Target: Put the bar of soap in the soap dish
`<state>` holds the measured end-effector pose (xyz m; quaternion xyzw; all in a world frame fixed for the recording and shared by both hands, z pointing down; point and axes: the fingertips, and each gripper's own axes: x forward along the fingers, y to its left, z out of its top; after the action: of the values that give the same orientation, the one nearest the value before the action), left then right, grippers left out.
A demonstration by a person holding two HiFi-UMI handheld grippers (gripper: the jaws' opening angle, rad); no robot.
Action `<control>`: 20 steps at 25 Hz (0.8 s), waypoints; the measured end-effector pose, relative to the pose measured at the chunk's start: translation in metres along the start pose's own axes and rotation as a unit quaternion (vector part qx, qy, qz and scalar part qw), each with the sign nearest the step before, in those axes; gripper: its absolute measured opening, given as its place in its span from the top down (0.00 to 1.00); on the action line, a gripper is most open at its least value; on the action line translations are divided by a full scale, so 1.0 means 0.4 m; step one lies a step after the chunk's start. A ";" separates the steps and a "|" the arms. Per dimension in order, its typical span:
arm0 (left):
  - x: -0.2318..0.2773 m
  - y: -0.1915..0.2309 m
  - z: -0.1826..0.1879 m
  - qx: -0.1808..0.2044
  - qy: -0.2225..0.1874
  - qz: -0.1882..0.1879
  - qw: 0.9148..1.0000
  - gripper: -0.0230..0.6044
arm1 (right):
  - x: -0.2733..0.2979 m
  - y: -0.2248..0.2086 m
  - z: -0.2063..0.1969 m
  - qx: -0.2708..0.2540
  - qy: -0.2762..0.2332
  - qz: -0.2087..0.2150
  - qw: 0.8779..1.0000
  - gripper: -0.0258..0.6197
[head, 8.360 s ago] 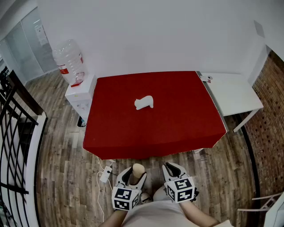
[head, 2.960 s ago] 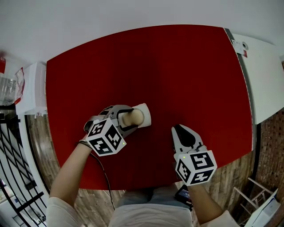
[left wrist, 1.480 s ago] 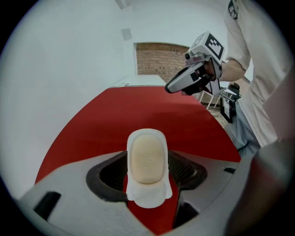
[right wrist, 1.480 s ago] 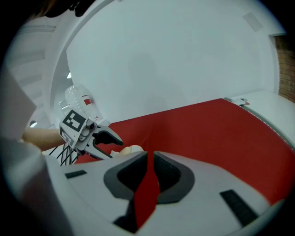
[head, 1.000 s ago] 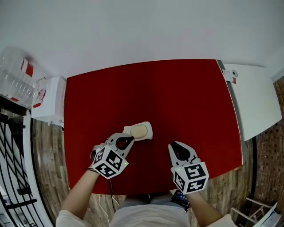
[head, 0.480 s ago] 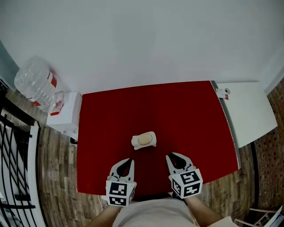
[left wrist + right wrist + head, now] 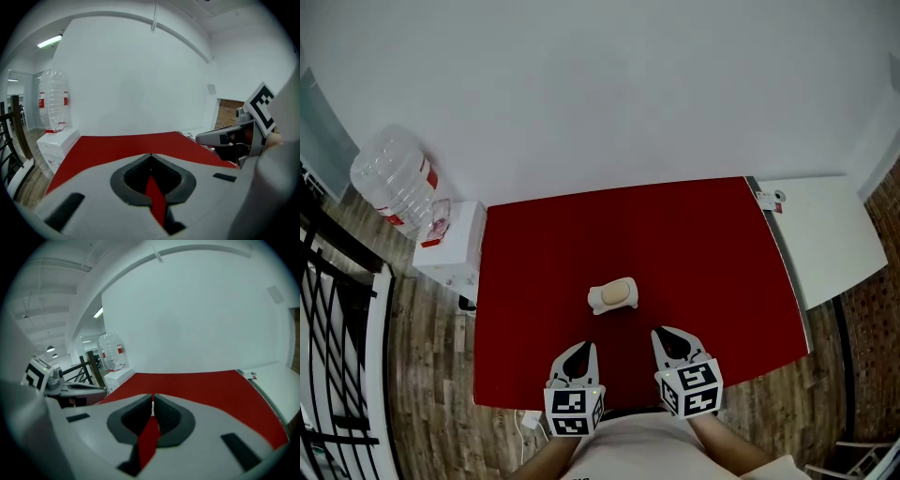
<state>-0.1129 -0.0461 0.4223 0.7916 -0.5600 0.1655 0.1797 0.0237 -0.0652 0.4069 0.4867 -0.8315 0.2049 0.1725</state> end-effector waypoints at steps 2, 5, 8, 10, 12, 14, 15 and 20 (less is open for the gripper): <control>-0.002 -0.001 -0.004 0.000 0.003 0.002 1.000 0.95 | -0.001 0.007 -0.005 0.001 0.000 0.000 1.000 0.94; -0.004 -0.007 -0.011 -0.002 0.007 0.002 1.000 0.95 | 0.001 0.018 -0.010 0.003 0.001 0.000 1.000 0.95; -0.005 -0.019 -0.010 -0.001 0.006 -0.004 1.000 0.95 | 0.007 0.017 -0.019 0.009 0.008 0.001 1.000 0.96; -0.006 -0.025 -0.013 0.001 0.007 -0.006 1.000 0.95 | 0.007 0.018 -0.025 0.011 0.012 0.003 1.000 0.96; -0.008 -0.027 -0.014 0.002 0.007 -0.007 1.000 0.95 | 0.004 0.023 -0.026 0.008 0.011 0.007 1.000 0.96; -0.009 -0.027 -0.016 0.003 0.009 -0.007 1.000 0.95 | 0.000 0.026 -0.024 0.007 0.010 0.009 1.000 0.96; -0.009 -0.028 -0.016 0.003 0.010 -0.008 1.000 0.95 | -0.002 0.027 -0.024 0.006 0.010 0.010 1.000 0.96; -0.014 -0.036 -0.020 0.003 0.010 -0.011 1.000 0.95 | -0.008 0.030 -0.025 0.007 0.008 0.014 1.000 0.96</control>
<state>-0.1016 -0.0333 0.4255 0.7969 -0.5485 0.1733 0.1844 0.0154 -0.0524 0.4118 0.4741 -0.8357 0.2166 0.1728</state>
